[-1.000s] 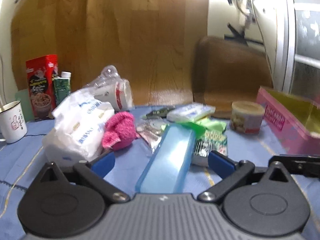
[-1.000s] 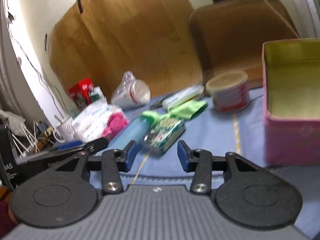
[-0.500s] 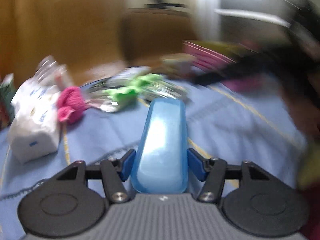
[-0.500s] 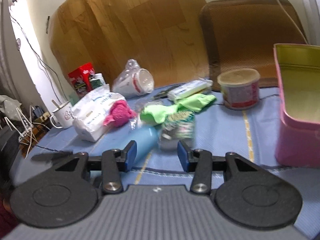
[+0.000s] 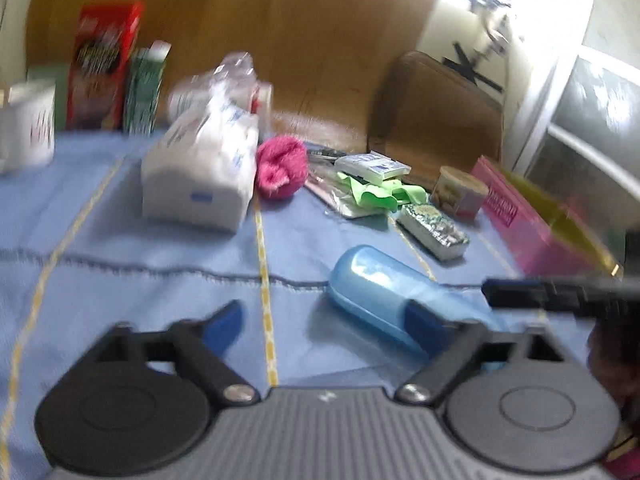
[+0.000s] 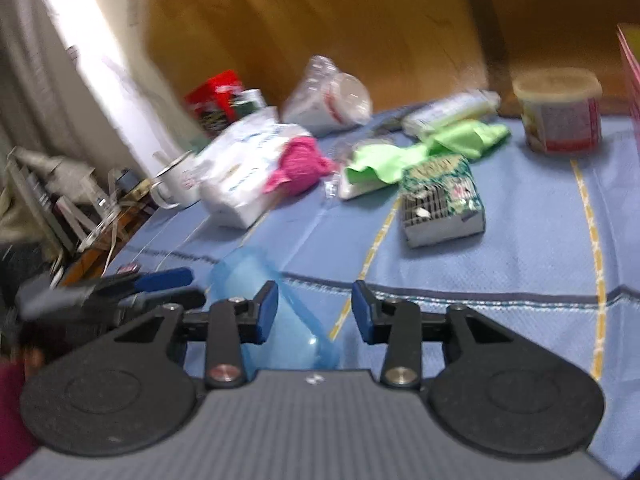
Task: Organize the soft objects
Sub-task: 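Reach to the light-blue plastic case and grasp it with the right gripper, then carry the blue case into the pink tin and release it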
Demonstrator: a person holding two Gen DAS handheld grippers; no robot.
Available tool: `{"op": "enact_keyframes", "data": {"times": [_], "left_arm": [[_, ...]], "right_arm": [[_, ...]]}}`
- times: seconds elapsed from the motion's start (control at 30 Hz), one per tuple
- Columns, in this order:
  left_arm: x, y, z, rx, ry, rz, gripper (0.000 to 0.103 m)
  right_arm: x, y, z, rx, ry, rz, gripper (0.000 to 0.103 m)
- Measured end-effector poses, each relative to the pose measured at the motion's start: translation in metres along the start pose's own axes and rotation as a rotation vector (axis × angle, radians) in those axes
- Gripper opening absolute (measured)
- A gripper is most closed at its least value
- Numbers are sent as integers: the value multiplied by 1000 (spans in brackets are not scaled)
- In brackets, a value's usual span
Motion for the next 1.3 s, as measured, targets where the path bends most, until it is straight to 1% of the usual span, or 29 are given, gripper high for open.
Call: {"op": "enact_keyframes", "data": {"times": [0.07, 0.13, 0.2, 0.33, 0.43, 0.5, 0.53, 0.57, 0.6, 0.63, 0.73, 0.8, 0.93, 1.0, 1.1, 1.2, 1.3], "left_arm": [[3, 2, 10, -19, -7, -46, 101], [8, -2, 17, -22, -14, -52, 103], [16, -8, 22, -38, 23, -47, 103], [30, -23, 20, -89, 127, -105, 101], [36, -35, 13, -96, 174, -97, 96], [40, -40, 11, -110, 192, -100, 85], [41, -43, 10, -107, 183, -96, 82], [43, -46, 10, -104, 179, -91, 74], [44, -49, 10, -99, 173, -85, 73], [45, -51, 10, -101, 170, -84, 72], [47, -59, 12, -122, 180, -110, 65], [44, -68, 19, -113, 163, -130, 63], [38, -109, 49, -12, 85, -177, 62], [41, -139, 68, 46, 61, -210, 62], [54, -196, 91, 154, 35, -273, 62], [77, -254, 103, 231, 37, -341, 62], [106, -307, 104, 280, 69, -407, 62]], "right_arm": [[-8, 10, -4, -88, 11, 6, 68], [-8, 20, -9, -163, 25, -15, 77], [-3, 26, -14, -210, 46, -24, 78], [10, 39, -23, -248, 62, -25, 78], [20, 44, -29, -299, 74, -56, 78], [25, 42, -30, -298, 86, -65, 78], [28, 41, -29, -295, 91, -71, 77], [32, 40, -29, -297, 96, -76, 76], [34, 39, -31, -299, 100, -76, 73], [35, 39, -33, -300, 111, -70, 55], [34, 43, -39, -334, 94, -116, 55], [25, 43, -40, -332, 64, -141, 55], [-4, 38, -28, -323, -63, -189, 55], [-23, 35, -20, -341, -140, -248, 55], [-52, 22, -8, -353, -241, -359, 55], [-84, -5, 3, -310, -318, -464, 55], [-117, -39, 8, -251, -367, -568, 55]]}}
Point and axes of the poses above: each gripper's, at about its wrist camera, not at the fingertips, and x roughly the way its jaws point, y to its left, z to its top, the point moved 2 cm from there along x, roughly the way its jaws point, and after that the axes turned 9 degrees about z, right-handed, at the moved point
